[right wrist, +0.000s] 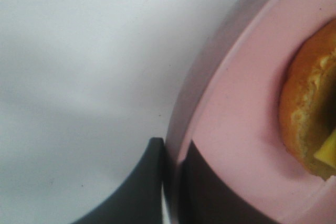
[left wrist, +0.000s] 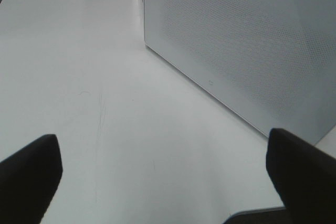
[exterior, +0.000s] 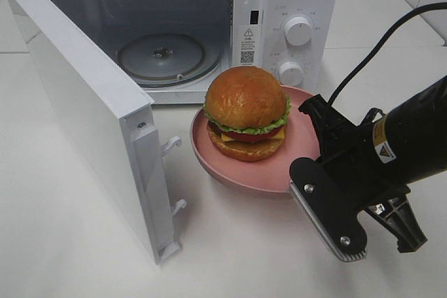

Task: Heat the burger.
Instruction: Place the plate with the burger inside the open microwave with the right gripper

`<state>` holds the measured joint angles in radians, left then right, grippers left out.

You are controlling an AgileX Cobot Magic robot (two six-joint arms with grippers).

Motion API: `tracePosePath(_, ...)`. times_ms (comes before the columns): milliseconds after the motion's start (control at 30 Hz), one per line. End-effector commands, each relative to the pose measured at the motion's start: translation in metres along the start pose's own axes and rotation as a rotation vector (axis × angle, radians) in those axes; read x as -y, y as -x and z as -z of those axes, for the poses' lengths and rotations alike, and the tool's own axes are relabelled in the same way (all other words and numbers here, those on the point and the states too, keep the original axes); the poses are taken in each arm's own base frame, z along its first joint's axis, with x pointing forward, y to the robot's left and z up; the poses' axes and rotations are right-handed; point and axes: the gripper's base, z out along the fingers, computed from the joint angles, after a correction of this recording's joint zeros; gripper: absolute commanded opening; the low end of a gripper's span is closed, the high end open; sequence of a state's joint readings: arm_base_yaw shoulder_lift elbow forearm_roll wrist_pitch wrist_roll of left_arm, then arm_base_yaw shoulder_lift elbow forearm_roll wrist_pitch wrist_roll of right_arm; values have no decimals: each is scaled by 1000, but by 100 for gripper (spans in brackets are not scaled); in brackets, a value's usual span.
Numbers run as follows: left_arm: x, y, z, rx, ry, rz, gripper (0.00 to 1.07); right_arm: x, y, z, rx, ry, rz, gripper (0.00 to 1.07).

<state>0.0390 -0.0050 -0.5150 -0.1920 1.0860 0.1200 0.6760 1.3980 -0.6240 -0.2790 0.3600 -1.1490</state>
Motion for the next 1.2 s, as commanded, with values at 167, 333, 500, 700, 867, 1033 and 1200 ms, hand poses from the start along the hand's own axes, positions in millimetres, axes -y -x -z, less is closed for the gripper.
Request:
tracePosePath(167,0,0,2,29,-3,3,98,19,-12,8,60,-84,64,0)
tracePosePath(333,0,0,2,29,-3,3,98,24,-17,10,83,-93,71,0)
tracePosePath(500,0,0,2,29,-3,3,98,30,-18,11,77,-107,78,0)
tracePosePath(700,0,0,2,29,-3,3,98,38,-10,3,90,-86,92,0)
tracePosePath(867,0,0,2,29,-3,3,98,50,0,-2,105,-90,109,0)
tracePosePath(1033,0,0,2,29,-3,3,98,59,5,-8,109,-88,121,0)
tracePosePath(1200,0,0,2,29,-3,3,98,69,11,-15,116,-91,129,0)
